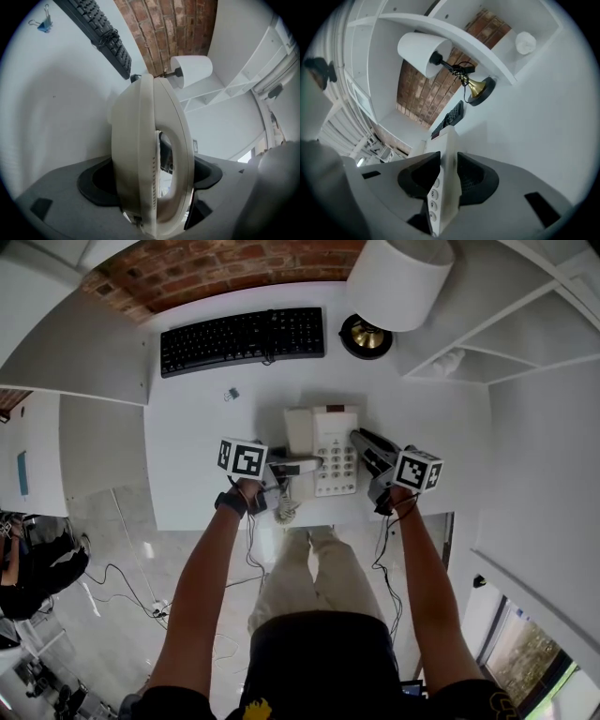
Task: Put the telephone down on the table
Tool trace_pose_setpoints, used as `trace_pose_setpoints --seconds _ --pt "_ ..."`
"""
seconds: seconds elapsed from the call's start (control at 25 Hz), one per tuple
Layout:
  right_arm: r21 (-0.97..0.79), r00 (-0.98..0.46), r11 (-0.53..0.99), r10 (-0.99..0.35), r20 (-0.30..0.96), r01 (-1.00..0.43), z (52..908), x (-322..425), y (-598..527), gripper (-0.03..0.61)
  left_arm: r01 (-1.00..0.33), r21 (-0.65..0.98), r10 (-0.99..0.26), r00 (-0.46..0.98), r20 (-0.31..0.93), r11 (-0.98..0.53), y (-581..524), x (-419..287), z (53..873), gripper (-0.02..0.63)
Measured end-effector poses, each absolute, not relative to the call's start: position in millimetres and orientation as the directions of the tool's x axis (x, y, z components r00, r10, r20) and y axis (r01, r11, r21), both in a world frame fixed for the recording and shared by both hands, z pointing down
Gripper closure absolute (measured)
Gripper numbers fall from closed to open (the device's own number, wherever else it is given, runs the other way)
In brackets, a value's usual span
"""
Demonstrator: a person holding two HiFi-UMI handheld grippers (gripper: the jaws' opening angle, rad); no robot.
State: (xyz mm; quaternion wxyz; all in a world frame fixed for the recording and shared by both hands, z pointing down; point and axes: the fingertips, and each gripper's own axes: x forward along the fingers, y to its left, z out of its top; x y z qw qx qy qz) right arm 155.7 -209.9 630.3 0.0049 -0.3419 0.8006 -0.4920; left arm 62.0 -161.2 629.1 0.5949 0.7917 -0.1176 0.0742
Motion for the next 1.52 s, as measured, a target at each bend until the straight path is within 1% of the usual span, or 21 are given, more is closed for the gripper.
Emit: trace_pose_setpoints --seconds 0.08,0.12,0.16,0.24,0.32,0.56,0.68,0.8,0.92,1.12,1.52 --pt "-0.805 -0.746 0.241 -0.579 0.329 -0.543 629.8 170.7 -204.3 0.49 -0.275 0.924 -0.098 0.961 0.258 -0.264 -160.6 62.7 628.8 0.172" --pt "-0.777 -0.716 0.237 -0.602 0.354 -0.583 628.8 180.2 -201.7 0.528 -0.275 0.924 -0.1 0.961 0.258 -0.264 -160.6 62.7 628.7 0.172" --pt "-0.725 -0.68 0.247 -0.621 0.39 -0.642 627.8 189.4 -198.8 0.583 -0.276 0.924 -0.103 0.961 0.258 -0.265 -160.8 62.5 628.5 0.172" --pt "-0.612 -0.625 0.287 -0.635 0.455 -0.737 627.0 201.2 -190.5 0.583 -0.28 0.922 -0.107 0.96 0.26 -0.267 -161.0 61.5 628.2 0.172" --pt "-0.564 -0.614 0.314 -0.625 0.483 -0.764 626.7 204.1 -180.9 0.582 -0.284 0.92 -0.111 0.958 0.264 -0.269 -160.6 61.1 628.2 0.17" --pt "-0.675 -0.677 0.275 -0.583 0.449 -0.685 630.9 184.5 -172.2 0.581 -0.318 0.906 -0.15 0.946 0.286 -0.279 -162.7 61.8 628.5 0.167" --pt "-0.637 -0.65 0.285 -0.605 0.461 -0.717 622.2 177.4 -176.6 0.574 -0.339 0.897 -0.178 0.938 0.298 -0.285 -164.0 63.4 628.1 0.156" --pt "-0.563 -0.647 0.356 -0.589 0.484 -0.746 615.8 160.8 -180.5 0.498 -0.355 0.889 -0.197 0.931 0.308 -0.29 -165.4 62.1 629.2 0.152" --pt "-0.529 -0.65 0.39 -0.563 0.511 -0.754 619.7 149.2 -181.4 0.47 -0.379 0.877 -0.203 0.922 0.331 -0.294 -163.9 59.8 630.6 0.15" --pt "-0.527 -0.641 0.378 -0.563 0.522 -0.761 622.2 146.8 -182.2 0.469 -0.429 0.846 -0.22 0.901 0.374 -0.318 -162.9 53.8 633.3 0.15" --pt "-0.54 -0.641 0.364 -0.561 0.523 -0.759 624.0 146.1 -177.3 0.468 -0.488 0.809 -0.24 0.871 0.428 -0.329 -165.6 50.6 634.4 0.143"
